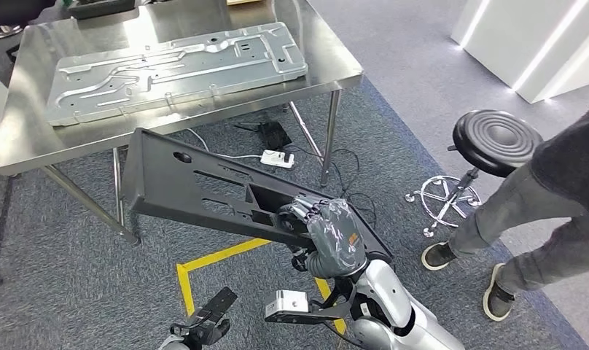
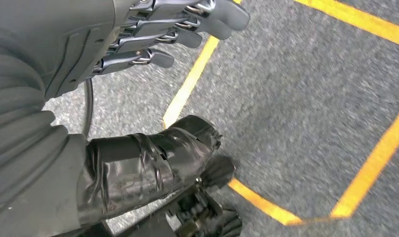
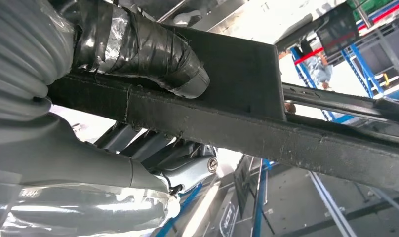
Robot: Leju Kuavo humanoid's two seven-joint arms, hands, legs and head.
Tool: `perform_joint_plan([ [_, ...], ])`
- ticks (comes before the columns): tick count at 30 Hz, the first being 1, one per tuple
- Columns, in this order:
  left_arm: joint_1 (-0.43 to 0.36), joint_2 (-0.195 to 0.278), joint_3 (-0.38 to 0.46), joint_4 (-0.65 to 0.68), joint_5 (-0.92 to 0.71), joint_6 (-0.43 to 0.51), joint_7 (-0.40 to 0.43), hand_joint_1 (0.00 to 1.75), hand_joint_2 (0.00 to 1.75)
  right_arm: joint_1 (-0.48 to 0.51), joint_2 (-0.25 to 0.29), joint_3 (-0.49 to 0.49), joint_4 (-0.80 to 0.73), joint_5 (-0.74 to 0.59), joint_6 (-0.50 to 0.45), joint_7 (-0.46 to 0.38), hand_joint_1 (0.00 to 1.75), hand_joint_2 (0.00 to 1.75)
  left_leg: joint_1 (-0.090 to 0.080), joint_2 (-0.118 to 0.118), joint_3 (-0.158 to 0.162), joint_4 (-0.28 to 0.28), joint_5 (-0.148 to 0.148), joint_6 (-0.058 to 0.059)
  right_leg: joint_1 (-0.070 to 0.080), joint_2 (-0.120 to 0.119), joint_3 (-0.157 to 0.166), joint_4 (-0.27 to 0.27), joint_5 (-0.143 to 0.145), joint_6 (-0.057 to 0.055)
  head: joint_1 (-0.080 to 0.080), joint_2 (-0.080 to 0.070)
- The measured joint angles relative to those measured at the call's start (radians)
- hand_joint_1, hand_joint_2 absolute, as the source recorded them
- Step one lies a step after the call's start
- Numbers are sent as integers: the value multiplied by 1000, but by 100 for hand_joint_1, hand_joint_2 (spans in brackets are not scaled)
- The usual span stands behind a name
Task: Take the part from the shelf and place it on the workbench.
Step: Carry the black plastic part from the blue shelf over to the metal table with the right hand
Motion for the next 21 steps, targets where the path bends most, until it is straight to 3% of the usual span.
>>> perform_joint_plan([
  [1, 0, 0, 0, 0, -1, 0, 1, 0, 175, 0, 0, 0, 0, 0, 1, 0, 175, 175, 1, -7, 0, 0, -2, 1, -5, 0, -38, 58, -18, 5, 0, 0],
  [2, 1, -1, 0, 0, -2, 0, 2, 0, 175, 2, -1, 0, 0, 0, 3, 1, 175, 175, 3, -15, 1, 2, -5, -1, -10, 0, -67, 93, -18, 10, 0, 0],
  [3, 3, -1, 0, 0, -2, 0, 4, 0, 175, 4, -1, 0, 1, 0, 5, 1, 175, 175, 6, -24, 1, 5, -9, -5, -15, 0, -79, 95, 2, 16, 0, 0],
  [5, 4, -2, 0, 0, -4, 0, 6, 0, 175, 4, -2, 0, 1, 0, 9, 2, 175, 175, 14, -46, 1, 21, -21, -17, -27, 12, -57, 4, 81, 28, 1, 0],
  [6, 4, -2, 0, 0, -5, 0, 6, 0, 175, 4, -2, 0, 2, 0, 10, 2, 175, 175, 16, -56, -2, 32, -28, -25, -33, 34, -37, -49, 108, 33, 1, 0],
  [7, 3, -3, 0, 0, -5, -1, 7, 0, 175, 4, -3, 1, 2, 0, 10, 2, 175, 175, 17, -66, -7, 43, -34, -32, -38, 55, -20, -88, 123, 32, 1, 0],
  [9, 3, -3, 0, 0, -6, -2, 10, 0, 175, 6, -4, 1, 3, 0, 12, 2, 175, 175, 20, -85, -18, 53, -37, -46, -37, 79, -9, -108, 118, 22, 1, 0],
  [11, 6, -2, 0, 0, -7, -3, 12, 0, 175, 6, -5, 1, 3, 0, 12, 3, 175, 175, 25, -99, -23, 52, -33, -58, -35, 61, -5, -112, 120, 6, 1, 0],
  [13, 7, -1, 0, 0, -8, -4, 14, 0, 175, 4, -4, 1, 3, 0, 13, 3, 175, 175, 23, -67, -41, 86, -53, -67, -36, 39, 2, -119, 123, -9, -5, 0],
  [15, 5, -1, 0, 0, -9, -4, 15, 0, 175, 4, -4, 1, 3, 0, 14, 3, 175, 175, 20, -12, -93, 193, -102, -74, -33, 14, 7, -123, 122, -18, -14, 0],
  [17, 4, -1, 0, 0, -9, -5, 15, 0, 175, 6, -4, 1, 3, 0, 16, 3, 175, 175, 20, 9, -146, 295, -134, -75, -28, -12, 9, -123, 120, -23, -15, 0],
  [18, 5, -1, 0, 0, -9, -6, 15, 0, 175, 6, -4, 1, 3, 0, 17, 3, 175, 175, 20, 13, -151, 304, -128, -73, -25, -24, 10, -123, 118, -24, -16, 0],
  [19, 5, -1, 0, 0, -9, -6, 15, 0, 175, 6, -4, 2, 3, 0, 17, 3, 175, 175, 20, 16, -136, 275, -106, -69, -23, -35, 12, -123, 117, -25, -15, 0],
  [21, 4, -1, 0, 0, -10, -6, 16, 0, 175, 6, -4, 2, 3, 0, 17, 3, 175, 175, 12, 46, -67, 151, -54, -54, -18, -56, 19, -124, 112, -23, -15, 0],
])
